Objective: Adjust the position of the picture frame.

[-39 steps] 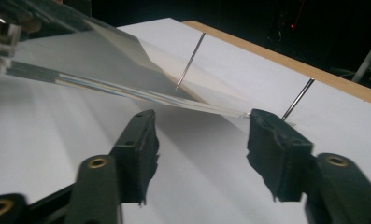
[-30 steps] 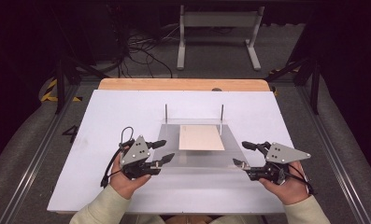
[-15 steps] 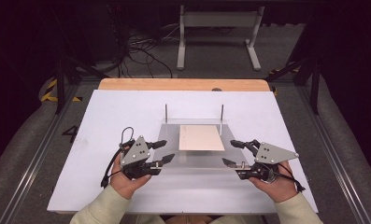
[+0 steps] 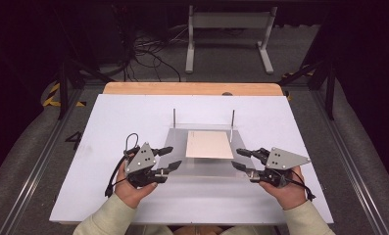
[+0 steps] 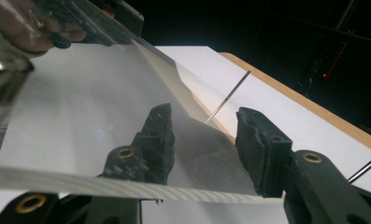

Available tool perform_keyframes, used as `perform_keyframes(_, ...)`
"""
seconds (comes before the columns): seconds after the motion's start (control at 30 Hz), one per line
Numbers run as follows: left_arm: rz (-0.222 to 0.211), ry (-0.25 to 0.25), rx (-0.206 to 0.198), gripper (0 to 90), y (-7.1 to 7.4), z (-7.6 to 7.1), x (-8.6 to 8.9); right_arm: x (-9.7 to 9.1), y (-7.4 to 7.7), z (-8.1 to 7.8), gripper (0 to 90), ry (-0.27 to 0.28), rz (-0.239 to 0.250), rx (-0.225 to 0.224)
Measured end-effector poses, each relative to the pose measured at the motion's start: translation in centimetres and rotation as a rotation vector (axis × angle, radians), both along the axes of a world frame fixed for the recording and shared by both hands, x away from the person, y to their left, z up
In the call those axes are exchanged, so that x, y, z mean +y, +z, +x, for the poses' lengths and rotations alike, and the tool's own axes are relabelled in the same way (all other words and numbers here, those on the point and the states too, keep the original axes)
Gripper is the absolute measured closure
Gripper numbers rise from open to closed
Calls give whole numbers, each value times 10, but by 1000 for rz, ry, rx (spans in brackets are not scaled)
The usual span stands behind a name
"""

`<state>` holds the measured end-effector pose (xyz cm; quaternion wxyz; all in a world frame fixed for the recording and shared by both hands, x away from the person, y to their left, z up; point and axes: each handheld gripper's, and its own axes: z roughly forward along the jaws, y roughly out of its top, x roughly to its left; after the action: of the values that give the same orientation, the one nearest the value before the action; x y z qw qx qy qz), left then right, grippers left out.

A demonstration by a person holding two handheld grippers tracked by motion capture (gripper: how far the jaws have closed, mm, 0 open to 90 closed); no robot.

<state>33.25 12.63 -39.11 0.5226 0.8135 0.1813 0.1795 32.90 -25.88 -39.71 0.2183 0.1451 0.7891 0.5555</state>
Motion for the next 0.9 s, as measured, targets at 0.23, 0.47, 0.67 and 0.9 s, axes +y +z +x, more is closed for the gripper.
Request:
perform_keyframes(0.23,14,17,-21,480,-1,-2,-1,1,1,0,546,-5,-1,7)
perform_keyframes(0.47,22,18,-25,505,2,-5,-1,2,4,-2,545,-18,-3,24)
perform_keyframes(0.67,20,-17,-9,528,11,-14,-2,-1,10,-10,545,-13,8,50)
perform_keyframes(0.9,19,-44,9,555,22,-31,-1,-5,27,-28,550,18,5,106)
